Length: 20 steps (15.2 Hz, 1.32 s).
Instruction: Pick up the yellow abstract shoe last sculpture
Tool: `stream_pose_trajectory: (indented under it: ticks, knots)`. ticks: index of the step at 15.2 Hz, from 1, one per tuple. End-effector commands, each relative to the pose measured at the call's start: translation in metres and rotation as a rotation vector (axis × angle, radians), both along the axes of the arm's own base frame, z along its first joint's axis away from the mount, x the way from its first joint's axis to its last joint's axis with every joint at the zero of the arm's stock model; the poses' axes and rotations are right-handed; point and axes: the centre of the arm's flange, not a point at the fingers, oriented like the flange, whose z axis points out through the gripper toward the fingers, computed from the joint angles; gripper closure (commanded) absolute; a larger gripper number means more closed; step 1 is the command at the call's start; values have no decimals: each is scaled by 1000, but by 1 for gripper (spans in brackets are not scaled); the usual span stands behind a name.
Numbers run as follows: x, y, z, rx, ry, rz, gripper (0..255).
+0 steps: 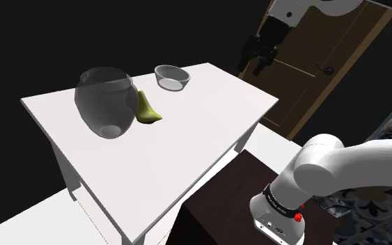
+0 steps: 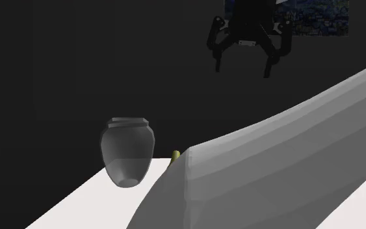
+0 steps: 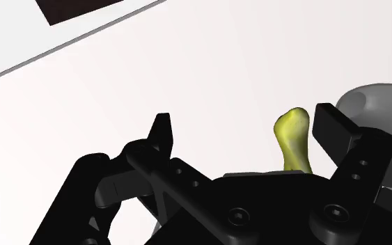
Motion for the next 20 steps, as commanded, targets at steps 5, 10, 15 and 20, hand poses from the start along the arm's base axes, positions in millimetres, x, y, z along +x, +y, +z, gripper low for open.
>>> stream_pose_trajectory:
  ticks: [5, 10, 15, 20]
  knots:
    - [25, 11, -40, 20, -54, 16, 0]
    - [59, 27, -88, 45, -121, 36, 0]
    - [96, 45, -133, 70, -189, 55, 0]
    - [136, 65, -175, 95, -256, 75, 0]
